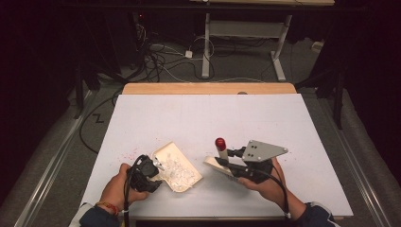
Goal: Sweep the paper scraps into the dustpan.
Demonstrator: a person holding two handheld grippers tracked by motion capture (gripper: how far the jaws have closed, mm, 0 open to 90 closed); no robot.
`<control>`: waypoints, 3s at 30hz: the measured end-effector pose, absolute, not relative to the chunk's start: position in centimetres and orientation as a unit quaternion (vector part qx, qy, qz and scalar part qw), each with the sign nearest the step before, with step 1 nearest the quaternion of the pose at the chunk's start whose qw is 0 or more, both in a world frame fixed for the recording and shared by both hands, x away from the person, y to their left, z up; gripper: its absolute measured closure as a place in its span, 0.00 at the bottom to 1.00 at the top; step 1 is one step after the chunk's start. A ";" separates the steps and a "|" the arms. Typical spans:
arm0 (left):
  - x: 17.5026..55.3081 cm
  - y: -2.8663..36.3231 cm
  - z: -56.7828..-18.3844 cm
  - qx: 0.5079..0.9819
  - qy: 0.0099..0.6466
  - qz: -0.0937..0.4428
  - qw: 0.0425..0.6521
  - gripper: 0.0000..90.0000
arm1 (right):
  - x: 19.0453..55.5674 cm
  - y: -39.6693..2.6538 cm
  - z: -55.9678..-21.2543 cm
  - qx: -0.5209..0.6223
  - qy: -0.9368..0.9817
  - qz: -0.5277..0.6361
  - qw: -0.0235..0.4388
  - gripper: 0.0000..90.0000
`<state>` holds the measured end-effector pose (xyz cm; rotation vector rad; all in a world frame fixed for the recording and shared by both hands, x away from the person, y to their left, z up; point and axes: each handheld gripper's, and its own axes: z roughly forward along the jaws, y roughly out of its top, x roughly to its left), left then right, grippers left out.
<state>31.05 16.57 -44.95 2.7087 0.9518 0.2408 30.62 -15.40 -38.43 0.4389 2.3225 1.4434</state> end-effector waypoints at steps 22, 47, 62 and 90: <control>31.0 16.0 -45.1 0.935 0.318 0.083 0.132 0.70 | 30.4 -20.5 -34.6 0.175 0.771 0.571 0.222 0.79; 31.0 15.9 -45.2 0.936 0.317 0.086 0.125 0.69 | 29.8 -30.1 -39.2 0.336 0.723 0.483 0.362 0.79; 31.2 15.7 -45.2 0.936 0.318 0.085 0.123 0.69 | 30.8 -20.1 -39.7 0.272 0.757 0.506 0.312 0.79; 31.2 15.8 -45.3 0.933 0.325 0.080 0.132 0.70 | 29.5 -14.5 -37.7 0.169 0.768 0.587 0.192 0.79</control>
